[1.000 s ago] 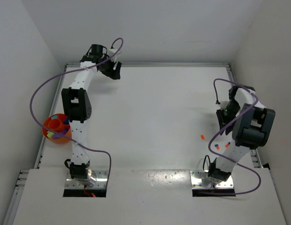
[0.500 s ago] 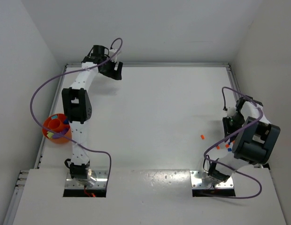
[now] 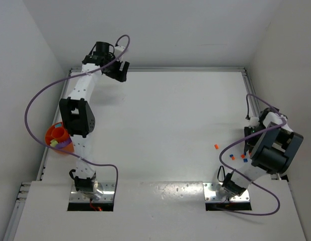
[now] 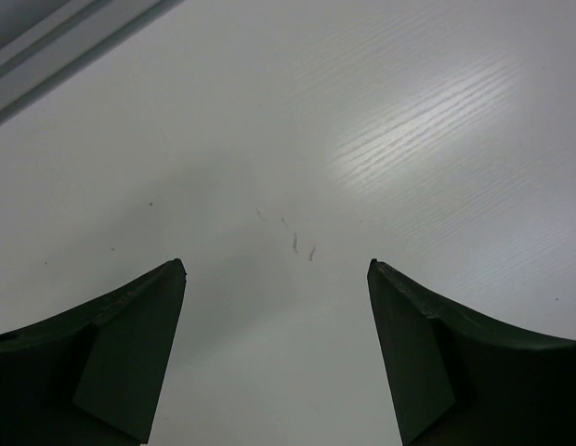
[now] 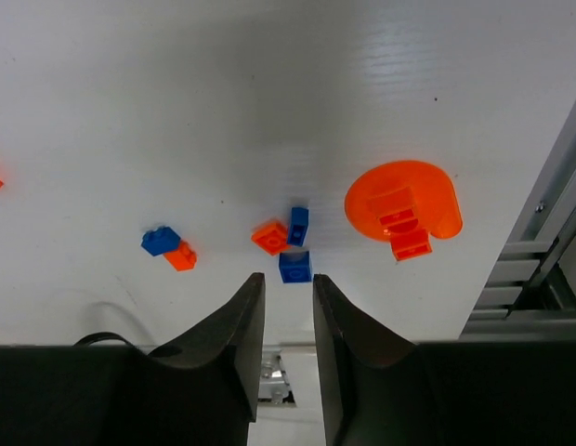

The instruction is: Sort the legos into containers by color

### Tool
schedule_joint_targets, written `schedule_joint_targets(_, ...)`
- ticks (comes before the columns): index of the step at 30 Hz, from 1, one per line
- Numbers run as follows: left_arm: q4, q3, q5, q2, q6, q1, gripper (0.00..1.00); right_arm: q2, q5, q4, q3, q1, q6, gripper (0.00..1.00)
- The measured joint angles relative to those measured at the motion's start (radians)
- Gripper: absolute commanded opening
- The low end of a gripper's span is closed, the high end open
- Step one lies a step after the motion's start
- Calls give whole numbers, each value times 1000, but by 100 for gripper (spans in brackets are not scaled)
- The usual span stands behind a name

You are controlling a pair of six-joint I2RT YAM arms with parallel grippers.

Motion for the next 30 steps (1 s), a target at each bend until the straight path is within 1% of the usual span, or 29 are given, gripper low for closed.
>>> schedule_joint_targets(8, -15, -13, -11, 0, 6, -33, 85, 23, -17, 48, -37, -21, -40, 28)
schedule_joint_targets(14, -25, -45, -16, 0, 6, -33, 85, 31, -16, 76, -48, -27, -40, 28)
schedule_joint_targets(23, -26, -46, -16, 0, 6, -33, 85, 79, -18, 100, -49, -27, -36, 28)
schedule_joint_targets(30, -27, -55, -13, 0, 7, -33, 85, 94, -18, 105, -49, -27, -35, 17)
